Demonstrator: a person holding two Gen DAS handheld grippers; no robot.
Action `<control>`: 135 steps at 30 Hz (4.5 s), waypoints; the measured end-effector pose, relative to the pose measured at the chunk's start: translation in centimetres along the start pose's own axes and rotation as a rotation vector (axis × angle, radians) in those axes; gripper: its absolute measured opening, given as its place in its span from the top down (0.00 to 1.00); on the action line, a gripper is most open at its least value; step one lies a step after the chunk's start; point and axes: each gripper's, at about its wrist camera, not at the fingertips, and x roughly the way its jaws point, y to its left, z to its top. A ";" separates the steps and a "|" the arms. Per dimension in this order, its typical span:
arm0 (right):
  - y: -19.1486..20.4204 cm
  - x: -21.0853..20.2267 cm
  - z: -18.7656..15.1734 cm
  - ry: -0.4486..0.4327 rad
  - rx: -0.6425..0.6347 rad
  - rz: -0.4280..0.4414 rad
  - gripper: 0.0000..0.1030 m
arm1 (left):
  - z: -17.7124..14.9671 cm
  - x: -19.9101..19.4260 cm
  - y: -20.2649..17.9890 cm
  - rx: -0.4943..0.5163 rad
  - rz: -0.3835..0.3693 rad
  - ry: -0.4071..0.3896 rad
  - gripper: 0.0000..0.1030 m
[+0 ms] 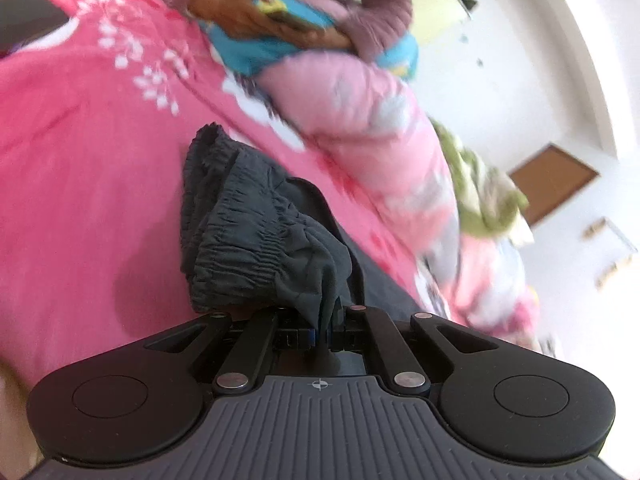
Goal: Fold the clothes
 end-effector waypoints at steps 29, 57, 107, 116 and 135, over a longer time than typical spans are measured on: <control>14.5 -1.6 -8.9 0.150 -0.795 -0.129 0.49 | 0.6 -2.8 3.9 0.247 0.108 -0.102 0.48; 20.5 13.8 -25.6 0.407 -1.807 -0.129 1.00 | 2.2 -1.3 7.5 0.127 -0.167 -0.053 0.57; 27.3 15.8 -26.9 0.360 -2.159 0.236 0.53 | 1.3 -0.7 6.1 0.222 -0.079 -0.070 0.74; 27.0 20.6 -31.6 0.687 -2.278 0.211 0.79 | 1.4 -0.9 6.3 0.221 -0.069 -0.061 0.76; 25.3 19.2 -34.5 0.291 -2.433 0.175 0.96 | 1.4 -1.1 6.4 0.210 -0.044 -0.091 0.78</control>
